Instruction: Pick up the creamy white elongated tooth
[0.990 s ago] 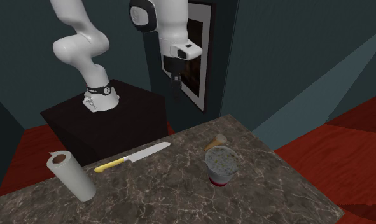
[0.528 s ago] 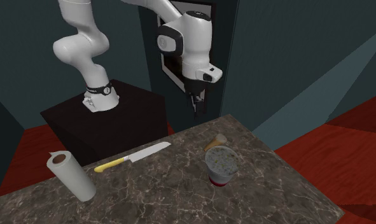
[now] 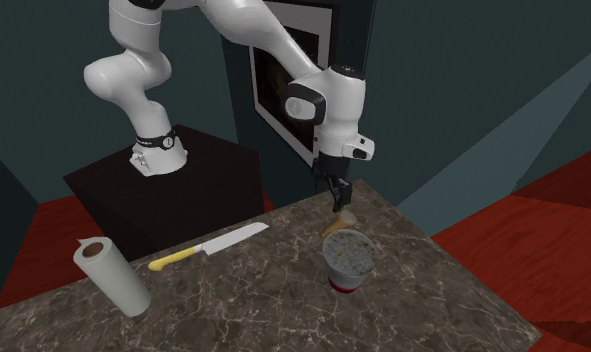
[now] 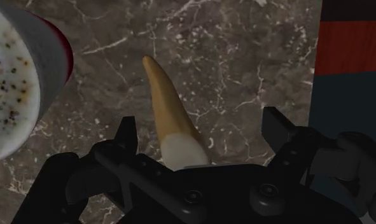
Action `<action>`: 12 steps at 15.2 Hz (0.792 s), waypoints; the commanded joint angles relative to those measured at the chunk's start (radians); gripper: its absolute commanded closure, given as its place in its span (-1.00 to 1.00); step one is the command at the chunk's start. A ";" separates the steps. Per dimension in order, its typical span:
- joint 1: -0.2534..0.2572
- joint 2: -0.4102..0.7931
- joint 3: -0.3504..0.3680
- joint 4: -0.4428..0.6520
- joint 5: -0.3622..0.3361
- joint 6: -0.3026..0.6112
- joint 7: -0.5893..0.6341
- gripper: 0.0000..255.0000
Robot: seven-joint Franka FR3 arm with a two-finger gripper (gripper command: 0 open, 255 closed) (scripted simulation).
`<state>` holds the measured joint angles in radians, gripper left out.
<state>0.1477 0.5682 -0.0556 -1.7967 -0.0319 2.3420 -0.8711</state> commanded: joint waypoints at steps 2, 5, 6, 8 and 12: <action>0.010 0.121 0.011 0.120 -0.021 -0.001 -0.033 -1.00; 0.017 0.204 0.016 0.196 -0.034 0.004 -0.052 -1.00; 0.017 0.214 0.016 0.199 -0.034 0.011 -0.051 -1.00; 0.017 0.234 0.016 0.204 -0.034 0.026 -0.050 -1.00; 0.017 0.272 0.016 0.216 -0.035 0.052 -0.048 -1.00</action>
<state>0.1655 0.8295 -0.0394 -1.5842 -0.0664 2.3861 -0.9186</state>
